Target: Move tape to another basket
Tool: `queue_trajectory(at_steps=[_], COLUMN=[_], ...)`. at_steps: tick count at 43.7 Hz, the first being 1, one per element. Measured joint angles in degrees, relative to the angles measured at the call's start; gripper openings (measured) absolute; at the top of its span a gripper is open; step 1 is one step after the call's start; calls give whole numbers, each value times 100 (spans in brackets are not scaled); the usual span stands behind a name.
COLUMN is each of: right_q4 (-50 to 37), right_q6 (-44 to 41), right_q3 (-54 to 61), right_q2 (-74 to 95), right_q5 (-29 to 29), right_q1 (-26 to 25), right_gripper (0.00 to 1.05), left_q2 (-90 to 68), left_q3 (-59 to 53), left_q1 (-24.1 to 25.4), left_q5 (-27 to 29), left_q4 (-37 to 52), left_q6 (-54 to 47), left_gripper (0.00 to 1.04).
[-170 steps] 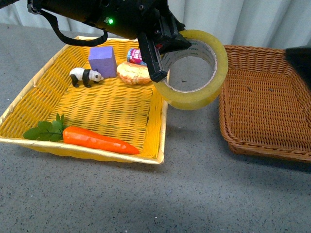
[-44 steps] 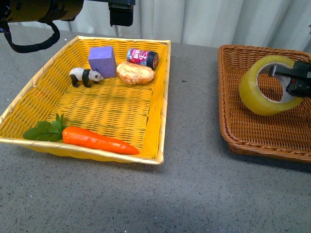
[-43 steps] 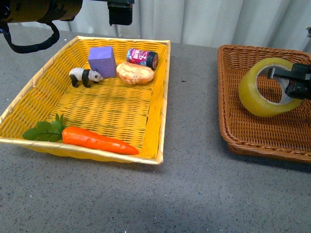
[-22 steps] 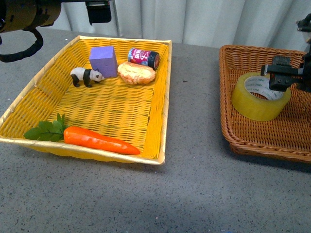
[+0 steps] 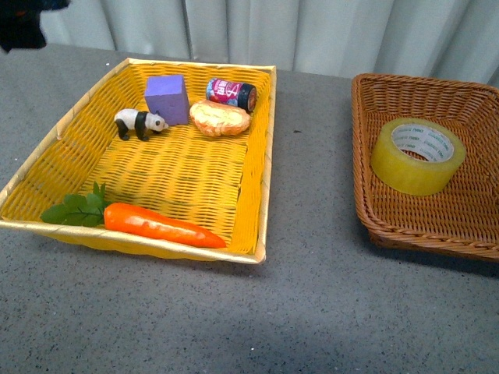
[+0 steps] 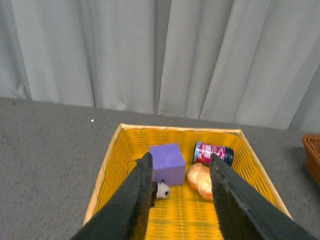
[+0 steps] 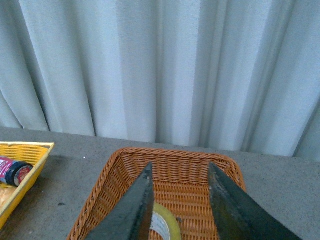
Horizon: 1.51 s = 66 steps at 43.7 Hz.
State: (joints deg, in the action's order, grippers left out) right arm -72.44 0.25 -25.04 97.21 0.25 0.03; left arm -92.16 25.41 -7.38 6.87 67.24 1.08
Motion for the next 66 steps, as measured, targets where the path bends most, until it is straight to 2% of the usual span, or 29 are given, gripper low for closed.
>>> queue_trajectory(at_steps=[5,8,17,19,23,43,66], right_q4=[37,463,872,970,1224,2791,4669], right_q6=[-7,-20,-24,-26,-24,-24,-24], right_q3=[566,815,1482,1609,1816,2374,2474], right_q2=[-492,-1005,-2236,-2446,-2909,-5042,-7132], right_q5=[-11,-11,-11,-13,-11,-15,-15], right_q1=[2,0,0,0,0,0,0], right_gripper=[11,1,1,1,1,1,1], left_q2=[389,758,1801,2026,2533,4599,6693], left_q3=[-557,-861,-1550,-1670,-1891,-2404,-2424], left_q1=[125,214,372,560,721,726,726], left_q5=[-98,-146,-358,-623,-649,-675,-675], left_q4=[9,-24,-372,-492,-769,-2317,-4203], left_q6=[-28,-35,-61,-66,-66,-66,-66], left_gripper=[17,4,4,4,4,4,4])
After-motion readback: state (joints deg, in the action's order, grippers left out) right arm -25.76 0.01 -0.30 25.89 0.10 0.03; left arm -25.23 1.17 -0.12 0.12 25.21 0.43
